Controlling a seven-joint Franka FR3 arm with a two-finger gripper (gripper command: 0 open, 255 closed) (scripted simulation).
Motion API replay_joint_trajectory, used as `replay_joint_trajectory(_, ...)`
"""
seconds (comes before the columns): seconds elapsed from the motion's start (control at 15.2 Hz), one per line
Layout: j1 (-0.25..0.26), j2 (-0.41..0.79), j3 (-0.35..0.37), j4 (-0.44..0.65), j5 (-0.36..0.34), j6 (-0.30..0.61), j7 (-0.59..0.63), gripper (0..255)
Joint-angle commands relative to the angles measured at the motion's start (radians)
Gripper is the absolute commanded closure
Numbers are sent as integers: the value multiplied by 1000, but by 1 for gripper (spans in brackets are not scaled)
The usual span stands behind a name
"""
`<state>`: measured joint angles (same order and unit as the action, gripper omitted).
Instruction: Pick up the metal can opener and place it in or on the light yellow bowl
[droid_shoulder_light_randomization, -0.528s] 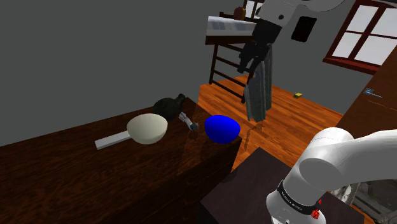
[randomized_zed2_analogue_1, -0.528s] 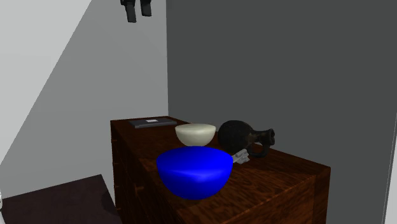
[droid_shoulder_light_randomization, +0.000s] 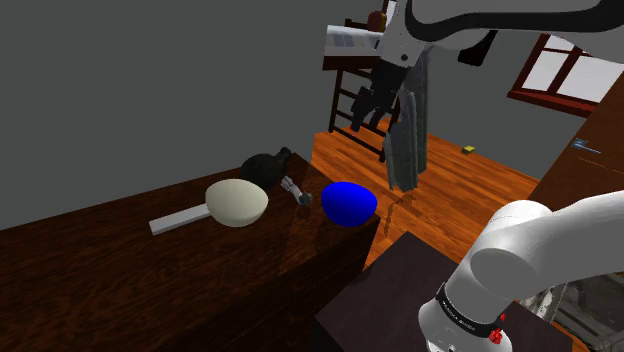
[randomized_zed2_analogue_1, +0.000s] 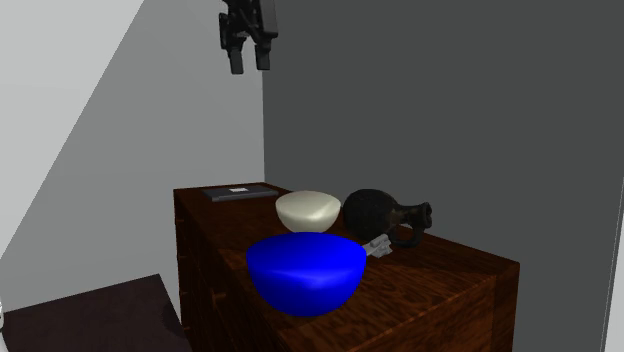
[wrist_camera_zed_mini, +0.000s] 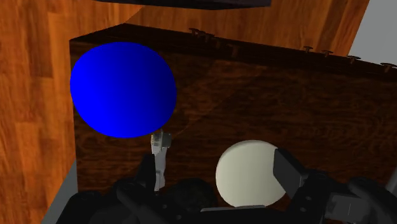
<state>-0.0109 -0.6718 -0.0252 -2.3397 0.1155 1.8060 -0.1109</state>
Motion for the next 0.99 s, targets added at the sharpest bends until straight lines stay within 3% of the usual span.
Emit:
replay_joint_trajectory(0.0,0,47,1,-23,-3,69,-10,0)
replay_joint_trajectory(0.46,2,260,4,-33,-10,283,-37,0)
replay_joint_trajectory(0.92,3,510,4,25,-17,466,-60,0)
